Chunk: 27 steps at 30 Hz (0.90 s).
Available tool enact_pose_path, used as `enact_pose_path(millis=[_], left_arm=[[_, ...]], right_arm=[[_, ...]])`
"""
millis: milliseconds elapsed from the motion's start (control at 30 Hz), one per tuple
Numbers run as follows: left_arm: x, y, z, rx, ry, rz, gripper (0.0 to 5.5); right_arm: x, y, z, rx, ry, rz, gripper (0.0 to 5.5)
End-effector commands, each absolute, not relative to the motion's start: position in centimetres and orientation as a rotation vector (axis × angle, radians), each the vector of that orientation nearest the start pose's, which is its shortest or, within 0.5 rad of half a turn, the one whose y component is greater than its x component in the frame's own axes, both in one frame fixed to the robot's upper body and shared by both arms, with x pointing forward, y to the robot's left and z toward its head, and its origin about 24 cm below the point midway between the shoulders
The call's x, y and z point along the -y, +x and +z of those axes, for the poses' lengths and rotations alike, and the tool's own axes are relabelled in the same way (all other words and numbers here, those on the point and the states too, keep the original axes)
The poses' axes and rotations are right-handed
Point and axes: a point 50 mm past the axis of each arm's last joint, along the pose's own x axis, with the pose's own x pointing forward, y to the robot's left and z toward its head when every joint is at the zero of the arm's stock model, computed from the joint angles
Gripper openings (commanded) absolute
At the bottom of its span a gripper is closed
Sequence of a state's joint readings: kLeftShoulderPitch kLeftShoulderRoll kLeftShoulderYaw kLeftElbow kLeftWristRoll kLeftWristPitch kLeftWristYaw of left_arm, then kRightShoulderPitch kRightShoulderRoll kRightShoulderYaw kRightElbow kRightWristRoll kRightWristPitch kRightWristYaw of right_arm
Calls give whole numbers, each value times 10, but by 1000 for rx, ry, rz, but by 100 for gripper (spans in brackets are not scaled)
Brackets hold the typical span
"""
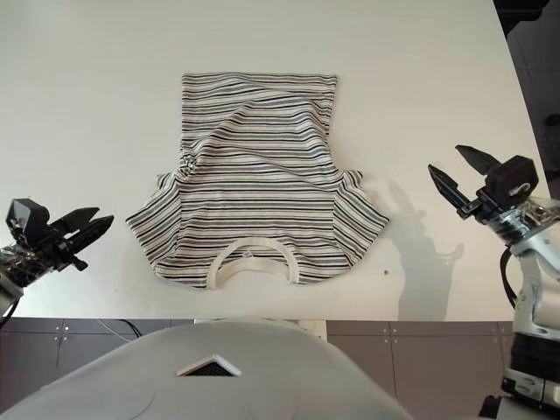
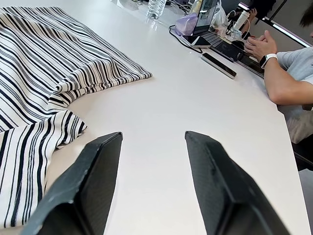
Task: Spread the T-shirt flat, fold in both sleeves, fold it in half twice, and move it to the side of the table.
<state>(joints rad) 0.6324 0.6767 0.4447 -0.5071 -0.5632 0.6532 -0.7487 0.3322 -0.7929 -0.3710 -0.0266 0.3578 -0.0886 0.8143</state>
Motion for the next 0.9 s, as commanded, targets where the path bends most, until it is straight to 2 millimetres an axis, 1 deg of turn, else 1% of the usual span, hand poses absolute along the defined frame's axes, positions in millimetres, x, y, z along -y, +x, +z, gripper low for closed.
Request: enact_pose_path(millis=[33, 100, 200, 333, 467, 600, 800, 900], left_arm=[[-279, 113, 60, -674, -149, -357, 171], [-279, 114, 51, -687, -209, -323, 171], [-274, 116, 43, -703, -297, -317, 171], [-268, 117, 38, -716, -380, -321, 171], [-264, 120, 36, -717, -419, -332, 171], [-263, 125, 32, -708, -461, -311, 106], [-262, 125, 29, -723, -495, -304, 15], [-264, 127, 31, -709, -502, -291, 12]], right_arm=[[323, 179, 94, -223, -455, 492, 236], [323, 181, 92, -228, -461, 491, 236], [322, 184, 89, -237, -466, 492, 236], [322, 188, 86, -249, -478, 492, 236], [322, 190, 85, -249, -475, 486, 236], [318, 193, 84, -245, -474, 495, 238], [314, 195, 83, -241, -470, 510, 238], [314, 195, 82, -242, -472, 510, 238]])
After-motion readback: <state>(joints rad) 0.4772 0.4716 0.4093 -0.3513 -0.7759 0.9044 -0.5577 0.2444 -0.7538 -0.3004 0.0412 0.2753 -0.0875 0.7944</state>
